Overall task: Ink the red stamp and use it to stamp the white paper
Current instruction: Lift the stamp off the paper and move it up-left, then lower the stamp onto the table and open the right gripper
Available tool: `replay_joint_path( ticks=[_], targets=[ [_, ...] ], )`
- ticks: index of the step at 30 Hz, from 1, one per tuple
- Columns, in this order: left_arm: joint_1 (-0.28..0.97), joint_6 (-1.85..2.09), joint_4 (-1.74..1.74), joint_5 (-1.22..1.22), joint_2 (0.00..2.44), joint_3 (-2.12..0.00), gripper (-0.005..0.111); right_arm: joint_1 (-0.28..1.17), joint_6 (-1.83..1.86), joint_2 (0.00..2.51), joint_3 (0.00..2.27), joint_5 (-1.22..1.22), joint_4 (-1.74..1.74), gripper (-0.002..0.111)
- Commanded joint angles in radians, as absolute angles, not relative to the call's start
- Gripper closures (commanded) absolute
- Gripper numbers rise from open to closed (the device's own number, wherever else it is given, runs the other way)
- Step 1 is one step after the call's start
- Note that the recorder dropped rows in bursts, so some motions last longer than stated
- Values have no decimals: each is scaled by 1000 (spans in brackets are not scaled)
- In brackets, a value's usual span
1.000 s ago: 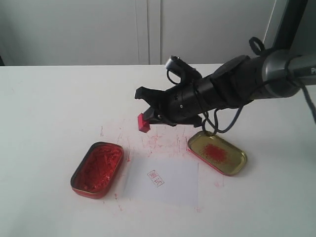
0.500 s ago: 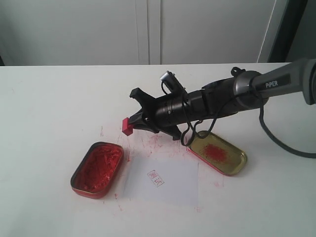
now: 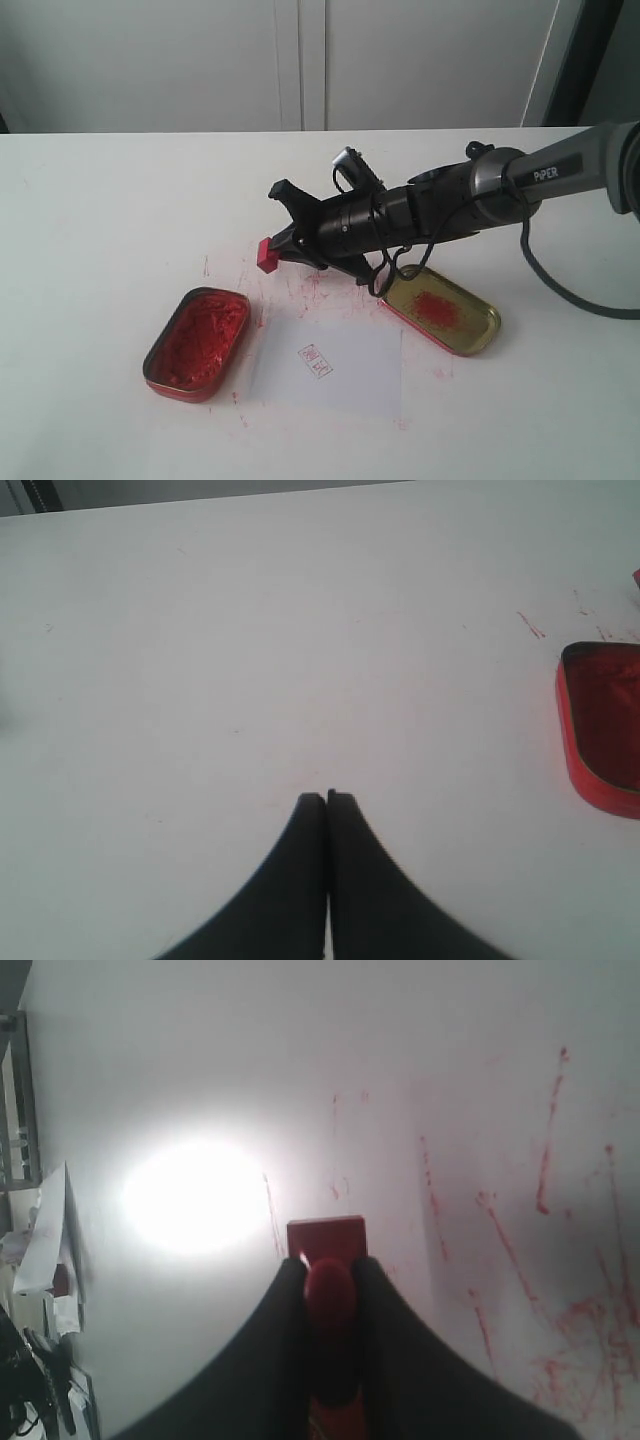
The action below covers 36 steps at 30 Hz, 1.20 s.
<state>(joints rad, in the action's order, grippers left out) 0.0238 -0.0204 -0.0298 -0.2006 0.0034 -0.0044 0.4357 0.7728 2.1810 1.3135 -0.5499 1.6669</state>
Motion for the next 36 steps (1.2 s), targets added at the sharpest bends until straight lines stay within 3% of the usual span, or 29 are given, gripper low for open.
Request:
replay_joint_path(
  ticks=[1,8,21,36],
  targets=[
    [23,-23,-29,-202,0,0,107,429,773,2183,1318,-542,1673,100],
    [23,-23,-29,-202,0,0,107,429,753,2208,1318,-546,1662,94],
    [23,-23,-29,-202,0,0,107,429,751,2208,1318,-508,1660,71],
    [23,-23,-29,-202,0,0,107,429,762,2168,1318,-284,1629,71]
  ],
)
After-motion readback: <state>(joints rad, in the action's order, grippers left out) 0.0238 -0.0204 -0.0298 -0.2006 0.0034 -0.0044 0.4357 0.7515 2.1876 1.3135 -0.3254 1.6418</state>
